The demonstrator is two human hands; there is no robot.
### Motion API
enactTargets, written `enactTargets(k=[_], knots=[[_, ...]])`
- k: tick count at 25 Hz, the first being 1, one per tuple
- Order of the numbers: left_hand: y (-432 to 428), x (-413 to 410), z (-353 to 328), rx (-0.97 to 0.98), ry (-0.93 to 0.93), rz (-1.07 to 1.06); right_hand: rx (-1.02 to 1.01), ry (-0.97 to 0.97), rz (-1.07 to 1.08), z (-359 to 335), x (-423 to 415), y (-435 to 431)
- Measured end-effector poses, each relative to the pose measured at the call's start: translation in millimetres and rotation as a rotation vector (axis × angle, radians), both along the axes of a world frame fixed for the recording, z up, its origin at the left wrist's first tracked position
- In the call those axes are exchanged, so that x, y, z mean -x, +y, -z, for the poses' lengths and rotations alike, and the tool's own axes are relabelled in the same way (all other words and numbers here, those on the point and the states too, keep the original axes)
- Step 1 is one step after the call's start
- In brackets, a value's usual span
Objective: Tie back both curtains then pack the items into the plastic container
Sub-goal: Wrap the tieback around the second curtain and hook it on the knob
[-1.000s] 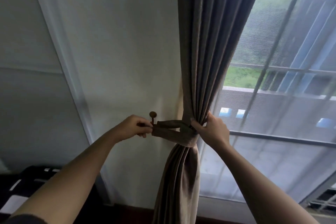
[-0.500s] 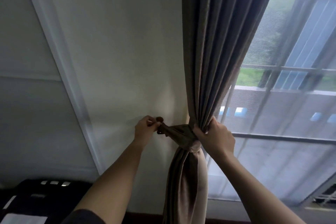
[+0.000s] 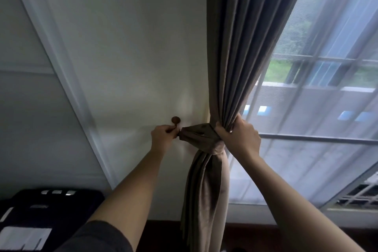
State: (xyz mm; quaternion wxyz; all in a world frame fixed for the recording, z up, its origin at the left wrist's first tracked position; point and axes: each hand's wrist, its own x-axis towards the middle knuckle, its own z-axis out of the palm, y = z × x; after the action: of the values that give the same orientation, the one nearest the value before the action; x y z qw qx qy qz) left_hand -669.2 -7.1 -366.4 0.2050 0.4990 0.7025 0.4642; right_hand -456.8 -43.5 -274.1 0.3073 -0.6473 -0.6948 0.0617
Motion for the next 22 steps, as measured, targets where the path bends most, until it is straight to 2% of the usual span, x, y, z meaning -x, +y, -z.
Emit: enactTargets(k=[3, 7, 10, 12, 14, 15, 17, 19, 22], knots=[[0, 0, 6, -0.047, -0.027, 0.01, 0.003, -0.009, -0.013, -1, 0, 2], [2, -1, 17, -0.073, 0.111, 0.033, 0.004, 0.006, -0.018, 1, 2, 6], [4, 0, 11, -0.046, 0.165, 0.049, -0.026, 0.107, -0.075, 6, 1, 13], [-6, -3, 13, -0.004, 0.119, 0.042, -0.016, 0.228, -0.143, 25, -10, 6], [-29, -15, 29, 0.073, -0.097, -0.018, 0.017, 0.281, -0.189, 64, -23, -14], [-40, -22, 40, 0.102, -0.192, 0.008, 0.031, 0.267, -0.188, 85, -28, -24], [-48, -38, 54, 0.162, -0.255, 0.208, 0.07, 0.214, -0.197, 112, -31, -35], [-44, -48, 51, 0.249, -0.231, 0.423, 0.119, 0.143, -0.252, 117, -28, -30], [-43, -53, 45, 0.264, -0.096, 0.508, 0.203, 0.109, -0.282, 111, -17, -15]])
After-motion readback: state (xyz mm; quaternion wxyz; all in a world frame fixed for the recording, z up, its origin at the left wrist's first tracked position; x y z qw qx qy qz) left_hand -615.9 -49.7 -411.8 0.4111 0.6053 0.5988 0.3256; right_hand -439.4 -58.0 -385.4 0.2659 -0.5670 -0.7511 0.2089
